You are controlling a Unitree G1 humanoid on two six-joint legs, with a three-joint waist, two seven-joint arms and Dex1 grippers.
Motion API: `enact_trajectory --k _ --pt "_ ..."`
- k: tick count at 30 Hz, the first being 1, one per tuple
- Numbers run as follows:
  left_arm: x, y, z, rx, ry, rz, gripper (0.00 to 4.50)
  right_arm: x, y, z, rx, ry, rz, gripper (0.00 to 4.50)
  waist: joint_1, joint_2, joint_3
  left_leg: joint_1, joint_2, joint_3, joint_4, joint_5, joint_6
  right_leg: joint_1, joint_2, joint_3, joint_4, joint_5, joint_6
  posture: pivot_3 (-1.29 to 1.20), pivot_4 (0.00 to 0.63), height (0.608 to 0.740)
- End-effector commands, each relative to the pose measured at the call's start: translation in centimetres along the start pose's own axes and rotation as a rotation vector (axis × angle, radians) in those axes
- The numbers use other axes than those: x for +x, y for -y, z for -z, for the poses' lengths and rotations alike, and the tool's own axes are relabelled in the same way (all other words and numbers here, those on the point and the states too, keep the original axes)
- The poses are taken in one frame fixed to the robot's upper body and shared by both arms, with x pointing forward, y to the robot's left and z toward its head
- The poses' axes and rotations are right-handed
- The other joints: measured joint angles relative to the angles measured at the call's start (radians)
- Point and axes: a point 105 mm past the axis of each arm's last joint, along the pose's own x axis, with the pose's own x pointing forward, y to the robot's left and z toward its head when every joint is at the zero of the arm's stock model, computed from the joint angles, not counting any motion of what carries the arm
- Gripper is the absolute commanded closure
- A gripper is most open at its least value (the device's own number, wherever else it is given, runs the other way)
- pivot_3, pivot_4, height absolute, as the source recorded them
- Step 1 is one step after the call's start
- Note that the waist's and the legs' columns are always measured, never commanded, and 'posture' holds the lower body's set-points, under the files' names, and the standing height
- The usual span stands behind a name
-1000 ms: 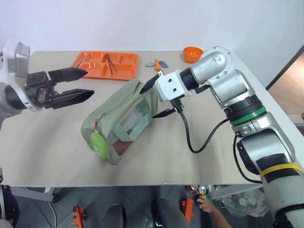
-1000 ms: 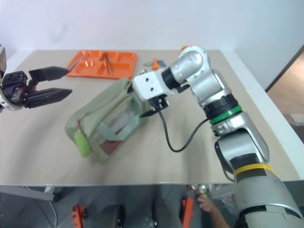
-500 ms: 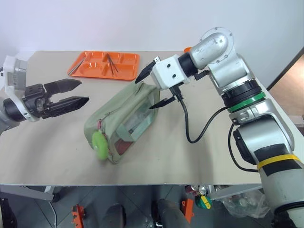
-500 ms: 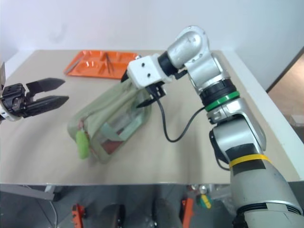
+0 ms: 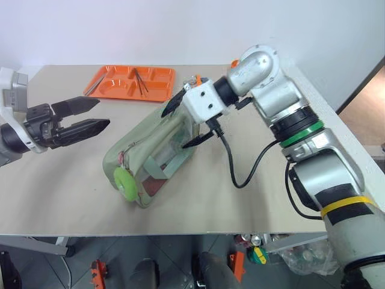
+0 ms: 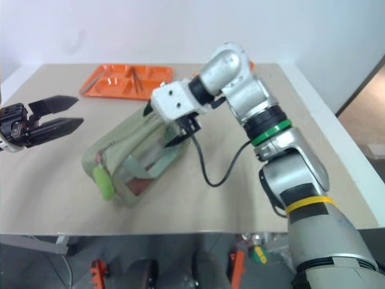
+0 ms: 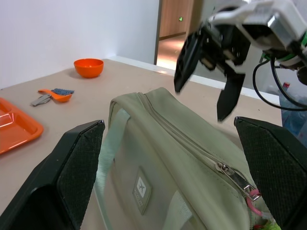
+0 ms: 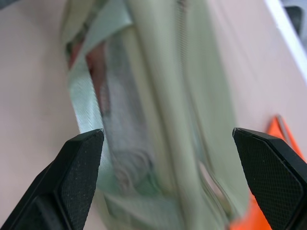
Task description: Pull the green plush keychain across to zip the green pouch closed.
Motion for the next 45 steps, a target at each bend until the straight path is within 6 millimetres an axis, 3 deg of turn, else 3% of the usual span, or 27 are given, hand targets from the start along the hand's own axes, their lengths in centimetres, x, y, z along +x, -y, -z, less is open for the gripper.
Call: enact_trajectory --k 1,5,6,13,17,19,26,31,36,39,41,45 --pt "-0.4 0.4 -0.6 0.045 -0.014 0.001 0.00 2.4 -1.3 -0.3 -0.033 0.003 -0.139 0.04 0.001 0.000 0.000 0.000 0.000 0.000 0.000 0.000 0.000 0.000 0.000 0.000 0.000 0.000 0.000 0.00 0.150 0.740" --pt "-0.9 0.9 -0.3 0.043 -0.036 0.009 0.00 3.3 -1.5 0.2 -0.012 -0.006 -0.142 0.04 0.001 0.000 0.000 0.000 -0.001 0.000 0.000 0.000 0.000 0.000 -0.001 0.000 0.000 0.000 0.000 0.00 0.150 0.740" --pt "-1.0 1.0 0.0 0.046 -0.052 0.013 0.00 3.5 -1.5 0.3 -0.006 -0.009 -0.140 0.29 0.001 0.000 0.000 0.000 -0.001 0.000 0.000 0.000 0.000 0.000 -0.001 0.000 0.000 0.000 0.000 0.00 0.150 0.740" --pt "-0.8 1.4 0.5 0.063 -0.088 0.025 0.00 4.0 -1.9 1.8 0.031 -0.047 -0.130 0.29 0.001 0.000 0.000 0.000 0.000 -0.001 0.000 0.000 0.000 0.000 0.000 -0.001 0.000 0.000 -0.001 0.00 0.150 0.740" --pt "-0.6 1.5 0.8 0.059 -0.087 0.025 0.00 4.0 -2.3 2.4 0.040 -0.063 -0.144 1.32 0.001 0.000 0.000 0.000 0.000 0.000 0.000 0.000 -0.001 0.000 -0.001 0.000 0.000 0.000 -0.001 0.00 0.150 0.740" --pt "-0.6 1.5 1.0 0.054 -0.084 0.025 0.00 3.9 -2.4 2.6 0.043 -0.067 -0.147 2.15 0.001 0.000 0.000 0.000 0.000 0.000 0.000 0.000 -0.001 0.000 0.000 0.000 0.000 0.000 -0.001 0.00 0.150 0.740" --pt "-0.5 1.5 1.1 0.039 -0.073 0.016 0.00 4.0 -2.1 2.4 0.047 -0.049 -0.130 4.44 0.001 0.000 0.000 0.000 0.000 0.000 0.000 0.000 -0.001 0.000 0.000 0.000 0.000 0.000 -0.001 0.00 0.150 0.740" --pt "-0.6 1.4 1.1 0.030 -0.063 0.011 0.00 4.1 -1.4 2.1 0.064 -0.038 -0.098 4.48 0.001 0.000 0.000 0.000 0.000 -0.001 0.000 0.000 -0.001 0.000 0.000 -0.001 0.000 0.000 -0.001 0.00 0.150 0.740" --pt "-0.4 1.3 1.4 0.023 -0.061 0.010 0.00 2.6 1.0 1.8 0.138 -0.057 -0.003 4.48 0.000 0.000 0.000 0.000 0.000 0.000 0.000 0.000 -0.001 0.000 0.000 0.000 0.000 0.000 -0.001 0.00 0.150 0.740" --pt "-0.4 1.4 1.4 0.020 -0.053 0.004 0.00 1.0 3.0 2.6 0.244 -0.151 0.114 4.48 0.001 0.001 0.000 0.000 0.000 -0.001 0.000 0.001 -0.001 0.000 0.000 -0.001 0.000 0.000 -0.001 0.00 0.150 0.740" --pt "-0.4 1.5 1.5 0.014 -0.044 0.001 0.00 -0.1 2.7 3.3 0.269 -0.214 0.124 4.48 0.001 0.000 0.000 0.000 0.000 -0.001 -0.001 0.001 -0.001 0.000 0.000 -0.001 0.000 0.000 -0.002 0.00 0.150 0.740" --pt "-0.5 1.7 1.6 0.006 -0.035 -0.006 0.00 -1.9 0.2 3.5 0.237 -0.268 0.032 4.48 0.009 0.001 0.000 -0.002 -0.002 -0.001 -0.001 0.000 -0.002 0.000 -0.002 -0.001 -0.001 -0.002 0.000 0.00 0.150 0.740"
